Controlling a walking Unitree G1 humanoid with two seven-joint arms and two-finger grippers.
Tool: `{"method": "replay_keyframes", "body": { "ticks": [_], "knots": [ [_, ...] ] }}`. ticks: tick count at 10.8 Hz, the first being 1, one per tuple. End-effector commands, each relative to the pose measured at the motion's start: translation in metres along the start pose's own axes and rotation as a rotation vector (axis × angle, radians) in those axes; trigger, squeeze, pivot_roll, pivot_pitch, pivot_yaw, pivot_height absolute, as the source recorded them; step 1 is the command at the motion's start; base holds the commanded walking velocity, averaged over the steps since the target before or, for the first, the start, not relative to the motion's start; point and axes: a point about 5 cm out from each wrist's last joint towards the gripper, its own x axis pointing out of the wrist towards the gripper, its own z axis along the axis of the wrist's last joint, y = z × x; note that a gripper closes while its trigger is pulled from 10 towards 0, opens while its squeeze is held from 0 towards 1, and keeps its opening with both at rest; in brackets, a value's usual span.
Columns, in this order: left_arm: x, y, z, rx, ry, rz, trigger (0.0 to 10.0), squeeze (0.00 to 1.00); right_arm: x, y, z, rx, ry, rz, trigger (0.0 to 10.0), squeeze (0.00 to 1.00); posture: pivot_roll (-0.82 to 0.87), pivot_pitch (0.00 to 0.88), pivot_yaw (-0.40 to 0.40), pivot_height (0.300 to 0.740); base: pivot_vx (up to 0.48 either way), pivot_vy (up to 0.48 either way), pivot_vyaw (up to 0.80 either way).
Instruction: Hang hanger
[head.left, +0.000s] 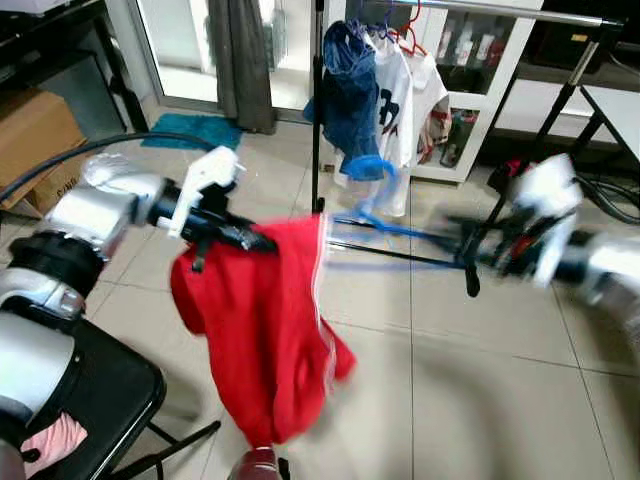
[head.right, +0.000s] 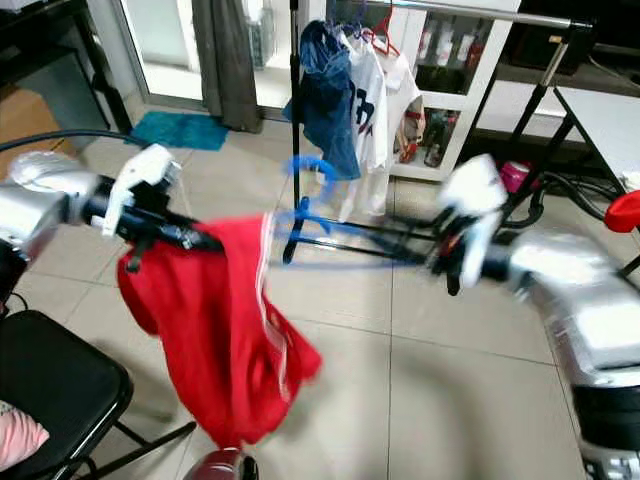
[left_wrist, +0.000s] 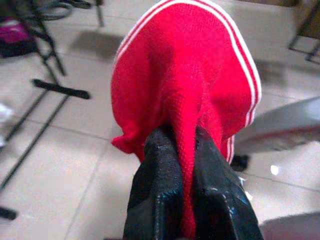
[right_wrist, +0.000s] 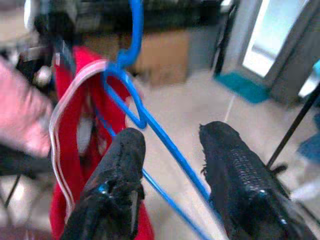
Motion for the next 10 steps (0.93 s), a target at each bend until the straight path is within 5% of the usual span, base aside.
{"method": "replay_keyframes", "body": {
  "ticks": [1,2,3,4,5,7,8,10],
  "knots": [
    [-0.007,0.004,0.003,0.019,-0.027,0.067,0.0,0.00,-0.008,0.000,0.013,0.018,-0.087,-0.005,10.0,1.00,0.04,0.000,0.023,0.740,0.000,0.000,0.00],
    [-0.007,0.007,0.006,0.023,-0.045,0.096,0.0,0.00,-0.011,0.023,0.007,0.044,-0.095,0.127,10.0,1.00,0.04,0.000,0.027,0.740,0.000,0.000,0.00],
    [-0.006,0.013,0.020,0.043,-0.103,0.116,0.0,0.00,-0.003,0.054,-0.013,0.069,0.012,0.270,10.0,1.00,0.04,0.000,0.035,0.740,0.000,0.000,0.00],
    [-0.005,0.017,0.032,0.053,-0.144,0.125,0.0,0.00,0.005,0.065,-0.029,0.073,0.088,0.286,10.0,1.00,0.03,0.000,0.044,0.740,0.000,0.000,0.00],
    [-0.006,0.020,0.040,0.056,-0.171,0.129,0.0,0.00,0.012,0.067,-0.041,0.071,0.128,0.264,10.0,1.00,0.03,0.000,0.048,0.740,0.000,0.000,0.00],
    [-0.007,0.021,0.053,0.073,-0.207,0.116,0.0,0.00,0.041,0.057,-0.075,0.052,0.196,0.016,10.0,1.00,0.03,0.002,0.070,0.740,0.000,0.000,0.00],
    [-0.003,0.020,0.054,0.083,-0.215,0.093,0.0,0.00,0.053,0.058,-0.080,0.078,0.166,-0.055,10.0,0.00,0.04,0.010,0.064,0.740,0.000,0.000,0.00],
    [0.000,0.017,0.052,0.088,-0.224,0.073,0.0,0.00,0.061,0.058,-0.097,0.031,0.230,-0.140,10.0,0.00,0.05,0.023,0.055,0.740,0.000,0.000,0.00]
  ]
}}
